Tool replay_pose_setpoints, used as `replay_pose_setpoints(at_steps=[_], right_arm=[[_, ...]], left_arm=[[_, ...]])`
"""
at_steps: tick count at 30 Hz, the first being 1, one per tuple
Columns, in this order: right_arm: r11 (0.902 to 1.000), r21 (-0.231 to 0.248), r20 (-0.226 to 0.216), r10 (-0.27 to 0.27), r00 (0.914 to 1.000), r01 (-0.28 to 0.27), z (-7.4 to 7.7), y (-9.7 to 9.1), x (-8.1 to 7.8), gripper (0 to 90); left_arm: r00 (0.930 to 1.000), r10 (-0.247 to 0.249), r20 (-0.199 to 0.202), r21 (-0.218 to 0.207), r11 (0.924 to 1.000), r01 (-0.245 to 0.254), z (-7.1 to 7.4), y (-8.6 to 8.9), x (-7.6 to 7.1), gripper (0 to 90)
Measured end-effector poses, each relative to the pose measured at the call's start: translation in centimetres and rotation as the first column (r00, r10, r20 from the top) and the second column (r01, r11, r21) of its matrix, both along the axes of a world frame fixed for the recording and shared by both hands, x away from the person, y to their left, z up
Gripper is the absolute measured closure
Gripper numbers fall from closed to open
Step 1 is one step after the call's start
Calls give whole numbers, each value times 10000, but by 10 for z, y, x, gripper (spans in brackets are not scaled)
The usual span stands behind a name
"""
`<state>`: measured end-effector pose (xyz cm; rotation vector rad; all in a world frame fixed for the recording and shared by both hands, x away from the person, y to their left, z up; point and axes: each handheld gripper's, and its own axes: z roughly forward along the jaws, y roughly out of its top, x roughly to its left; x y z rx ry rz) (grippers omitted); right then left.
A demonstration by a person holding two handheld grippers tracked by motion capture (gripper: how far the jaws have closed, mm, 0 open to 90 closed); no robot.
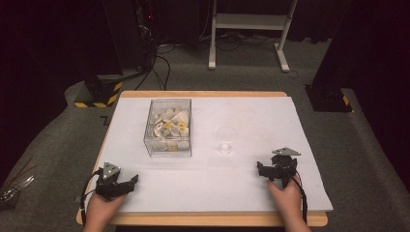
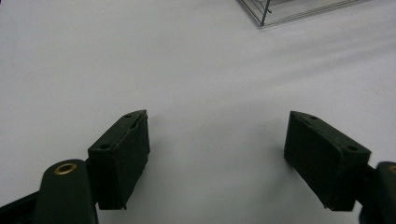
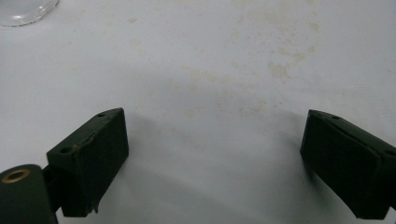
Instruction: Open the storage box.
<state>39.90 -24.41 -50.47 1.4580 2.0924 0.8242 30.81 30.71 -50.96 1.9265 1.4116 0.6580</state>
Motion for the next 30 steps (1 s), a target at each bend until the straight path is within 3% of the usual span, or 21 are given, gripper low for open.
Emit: replay_pose_setpoints(at_steps=[26, 30], right_arm=[[10000, 12, -56, 29, 10000, -29, 0, -1, 1, 75], [10000, 3, -64, 25, 10000, -25, 0, 0, 1, 75]], left_arm=[[9998, 180, 70, -51, 9998, -179, -1, -2, -1, 230], [9998, 136, 135, 24, 9999, -136, 0, -3, -4, 263]])
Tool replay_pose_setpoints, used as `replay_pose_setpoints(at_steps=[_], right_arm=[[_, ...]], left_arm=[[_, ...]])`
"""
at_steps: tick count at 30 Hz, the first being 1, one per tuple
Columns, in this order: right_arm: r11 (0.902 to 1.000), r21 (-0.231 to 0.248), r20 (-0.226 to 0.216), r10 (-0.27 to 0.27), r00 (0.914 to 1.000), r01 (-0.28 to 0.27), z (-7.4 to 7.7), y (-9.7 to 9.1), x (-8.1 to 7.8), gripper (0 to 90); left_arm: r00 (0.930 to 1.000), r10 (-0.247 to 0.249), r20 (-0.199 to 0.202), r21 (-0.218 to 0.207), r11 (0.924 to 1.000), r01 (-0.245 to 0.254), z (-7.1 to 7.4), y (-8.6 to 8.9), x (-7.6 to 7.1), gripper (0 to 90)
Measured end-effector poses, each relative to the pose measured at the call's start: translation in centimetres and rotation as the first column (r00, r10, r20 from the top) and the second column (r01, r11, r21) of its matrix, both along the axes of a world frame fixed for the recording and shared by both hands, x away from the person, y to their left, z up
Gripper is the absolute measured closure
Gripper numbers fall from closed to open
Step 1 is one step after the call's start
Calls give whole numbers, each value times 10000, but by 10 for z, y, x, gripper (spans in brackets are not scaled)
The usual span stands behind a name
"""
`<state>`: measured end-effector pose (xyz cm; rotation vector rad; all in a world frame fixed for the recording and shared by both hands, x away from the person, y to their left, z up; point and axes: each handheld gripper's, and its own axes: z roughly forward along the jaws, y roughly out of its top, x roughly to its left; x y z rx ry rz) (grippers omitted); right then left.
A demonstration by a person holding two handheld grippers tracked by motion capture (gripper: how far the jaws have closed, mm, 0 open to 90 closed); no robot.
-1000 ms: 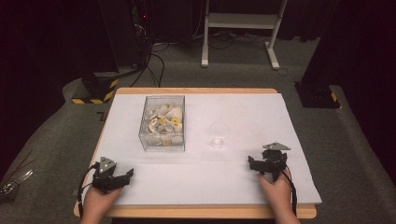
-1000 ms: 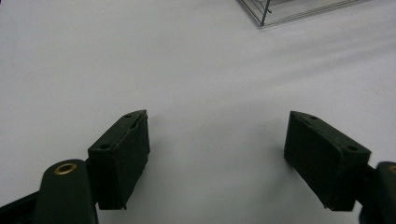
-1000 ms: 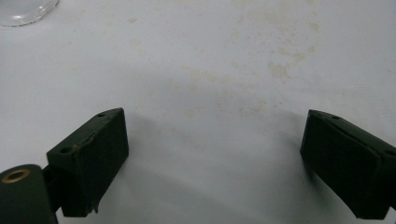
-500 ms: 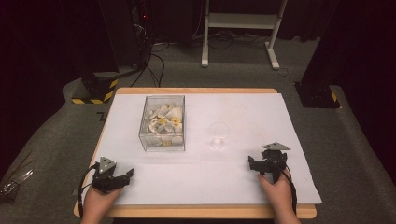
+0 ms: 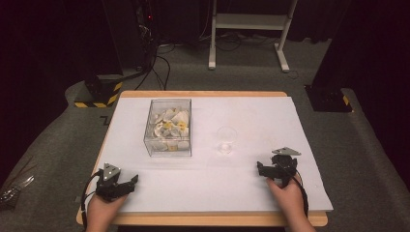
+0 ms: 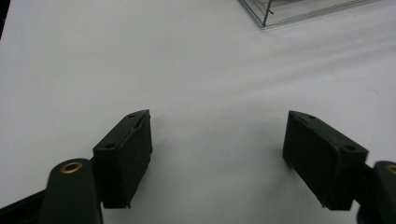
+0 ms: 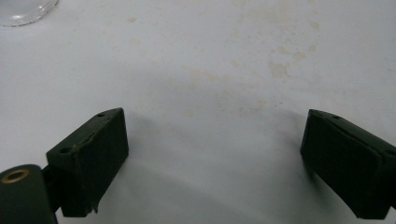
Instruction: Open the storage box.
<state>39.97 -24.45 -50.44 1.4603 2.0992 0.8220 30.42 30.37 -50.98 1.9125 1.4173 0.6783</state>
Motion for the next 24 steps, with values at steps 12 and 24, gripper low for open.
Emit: replay_pose_setpoints(at_steps=[12, 24], right_arm=[[10000, 52, 16, -42, 10000, 42, 0, 0, 0, 75], [10000, 54, 1, -38, 10000, 38, 0, 0, -1, 75]], left_arm=[[9998, -116, 185, -326, 9994, 122, 6, 2, -1, 299], [9929, -757, 921, -286, 9965, 786, 19, -16, -4, 317]])
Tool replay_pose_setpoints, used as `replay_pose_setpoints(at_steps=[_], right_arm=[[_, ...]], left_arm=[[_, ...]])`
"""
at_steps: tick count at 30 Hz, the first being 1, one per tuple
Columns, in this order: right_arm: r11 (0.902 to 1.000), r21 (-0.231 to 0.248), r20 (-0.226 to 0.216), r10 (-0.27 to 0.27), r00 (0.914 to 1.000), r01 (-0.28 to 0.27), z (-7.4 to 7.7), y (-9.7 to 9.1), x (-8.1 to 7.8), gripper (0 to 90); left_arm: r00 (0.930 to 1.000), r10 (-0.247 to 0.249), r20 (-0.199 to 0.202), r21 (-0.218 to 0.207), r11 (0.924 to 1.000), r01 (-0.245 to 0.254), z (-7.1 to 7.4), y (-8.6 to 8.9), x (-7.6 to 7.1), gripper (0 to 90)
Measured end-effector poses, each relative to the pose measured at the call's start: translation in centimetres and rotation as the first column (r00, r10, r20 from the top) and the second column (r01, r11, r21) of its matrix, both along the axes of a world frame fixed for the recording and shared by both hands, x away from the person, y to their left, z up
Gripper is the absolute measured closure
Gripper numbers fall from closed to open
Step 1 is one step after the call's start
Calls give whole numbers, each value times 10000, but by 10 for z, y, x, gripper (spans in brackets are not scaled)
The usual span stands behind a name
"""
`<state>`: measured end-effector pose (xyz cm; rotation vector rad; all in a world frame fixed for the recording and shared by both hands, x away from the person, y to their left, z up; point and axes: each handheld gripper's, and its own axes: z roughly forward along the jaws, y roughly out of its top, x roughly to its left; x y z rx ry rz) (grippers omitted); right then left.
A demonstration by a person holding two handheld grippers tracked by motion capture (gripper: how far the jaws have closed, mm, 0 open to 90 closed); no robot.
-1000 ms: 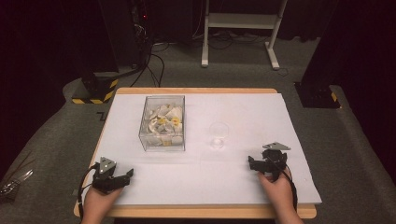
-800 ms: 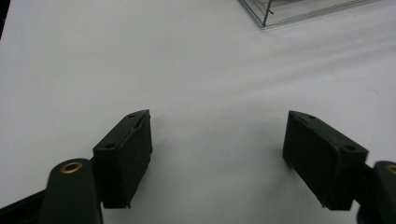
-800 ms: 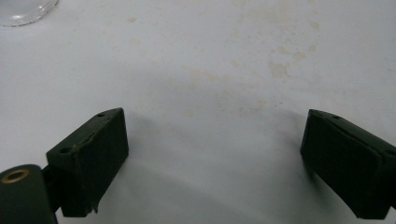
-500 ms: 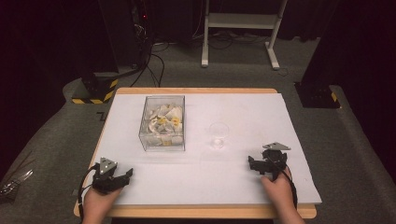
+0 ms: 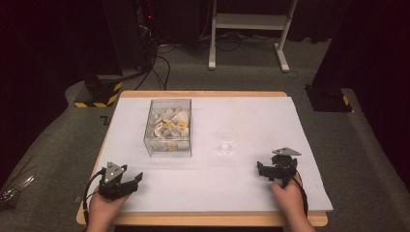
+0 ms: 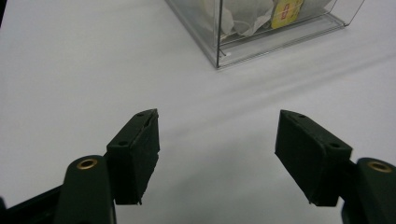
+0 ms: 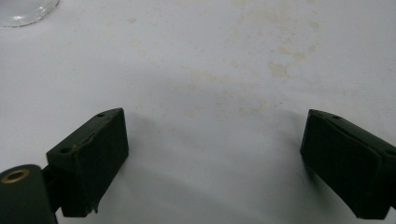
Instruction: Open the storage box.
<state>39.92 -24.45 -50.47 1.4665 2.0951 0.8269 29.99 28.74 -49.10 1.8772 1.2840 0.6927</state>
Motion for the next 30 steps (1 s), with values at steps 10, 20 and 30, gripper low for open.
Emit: replay_pose_setpoints(at_steps=[10, 20, 30], right_arm=[[10000, 6, -2, 8, 10000, -8, 0, 0, 0, 75], [10000, -8, 8, 43, 10000, -43, 0, 0, 0, 75], [10000, 7, 33, 65, 10000, -65, 0, -1, 1, 75]], left_arm=[[9995, -267, 150, -4, 9996, 267, 2, -9, -1, 362], [9991, -374, 201, 422, 9984, 365, 9, -24, 1, 322], [9970, -708, -306, -49, 9975, 707, 18, -37, 17, 262]])
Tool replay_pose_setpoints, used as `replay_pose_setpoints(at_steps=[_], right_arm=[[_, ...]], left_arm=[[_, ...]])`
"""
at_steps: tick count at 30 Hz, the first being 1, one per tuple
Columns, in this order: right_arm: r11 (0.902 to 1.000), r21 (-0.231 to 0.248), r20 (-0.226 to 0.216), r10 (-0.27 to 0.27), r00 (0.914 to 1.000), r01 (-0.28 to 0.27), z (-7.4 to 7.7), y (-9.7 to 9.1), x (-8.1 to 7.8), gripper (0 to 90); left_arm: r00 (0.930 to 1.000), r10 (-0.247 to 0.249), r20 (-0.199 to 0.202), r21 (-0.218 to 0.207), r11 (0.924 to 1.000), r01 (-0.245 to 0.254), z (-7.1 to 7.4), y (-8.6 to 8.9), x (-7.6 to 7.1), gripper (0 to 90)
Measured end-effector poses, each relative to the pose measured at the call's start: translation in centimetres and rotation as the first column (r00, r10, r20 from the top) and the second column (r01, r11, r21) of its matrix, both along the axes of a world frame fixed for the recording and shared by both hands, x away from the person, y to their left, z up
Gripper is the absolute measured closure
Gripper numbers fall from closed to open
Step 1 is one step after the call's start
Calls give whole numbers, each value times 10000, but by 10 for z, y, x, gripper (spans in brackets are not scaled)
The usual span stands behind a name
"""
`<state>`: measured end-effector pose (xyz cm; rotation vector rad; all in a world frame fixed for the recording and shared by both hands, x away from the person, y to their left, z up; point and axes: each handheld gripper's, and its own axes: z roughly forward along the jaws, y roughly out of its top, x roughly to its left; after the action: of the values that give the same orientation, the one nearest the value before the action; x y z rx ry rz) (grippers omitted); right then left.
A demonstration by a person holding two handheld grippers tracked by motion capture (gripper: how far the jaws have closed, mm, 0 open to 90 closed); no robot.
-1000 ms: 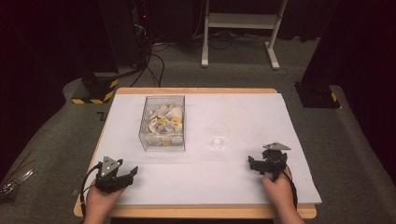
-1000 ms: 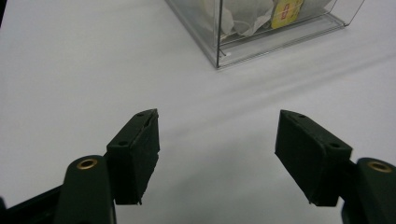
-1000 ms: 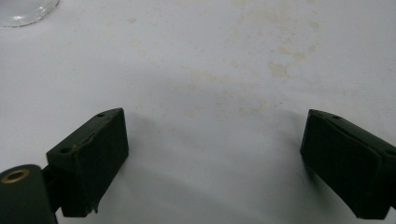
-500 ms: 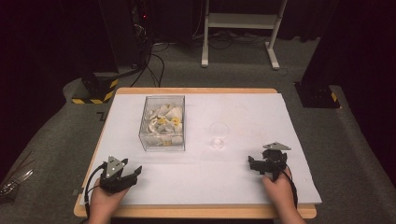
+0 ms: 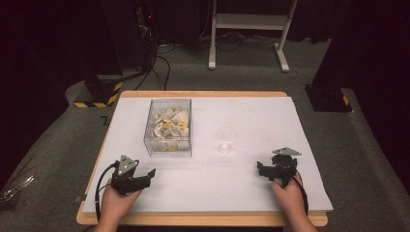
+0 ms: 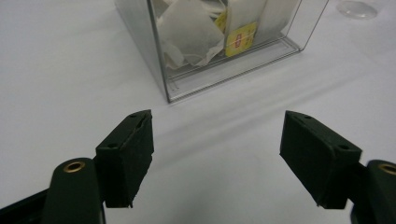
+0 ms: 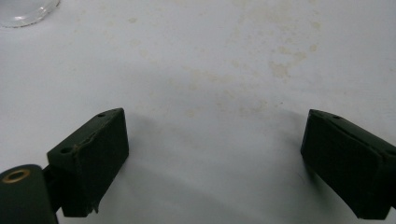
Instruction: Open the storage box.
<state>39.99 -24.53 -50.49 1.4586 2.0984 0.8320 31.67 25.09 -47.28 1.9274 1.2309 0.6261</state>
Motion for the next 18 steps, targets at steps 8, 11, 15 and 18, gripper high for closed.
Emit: replay_pose_setpoints(at_steps=[8, 11, 15, 18], right_arm=[[10000, 3, 0, -6, 10000, 6, 0, 0, 0, 75], [10000, 3, -3, -7, 10000, 7, 0, 0, 0, 75], [10000, -1, -5, -4, 10000, 4, 0, 0, 0, 75], [10000, 0, -6, -6, 10000, 6, 0, 0, 0, 76]], left_arm=[[9995, -318, -48, 309, 9990, 319, 5, -12, 7, 190], [9991, -392, 156, 84, 9992, 391, 8, -13, 7, 159], [9987, -454, 218, -91, 9989, 456, 11, -15, 10, 157], [9980, -597, 185, -257, 9979, 601, 11, -16, 11, 155]])
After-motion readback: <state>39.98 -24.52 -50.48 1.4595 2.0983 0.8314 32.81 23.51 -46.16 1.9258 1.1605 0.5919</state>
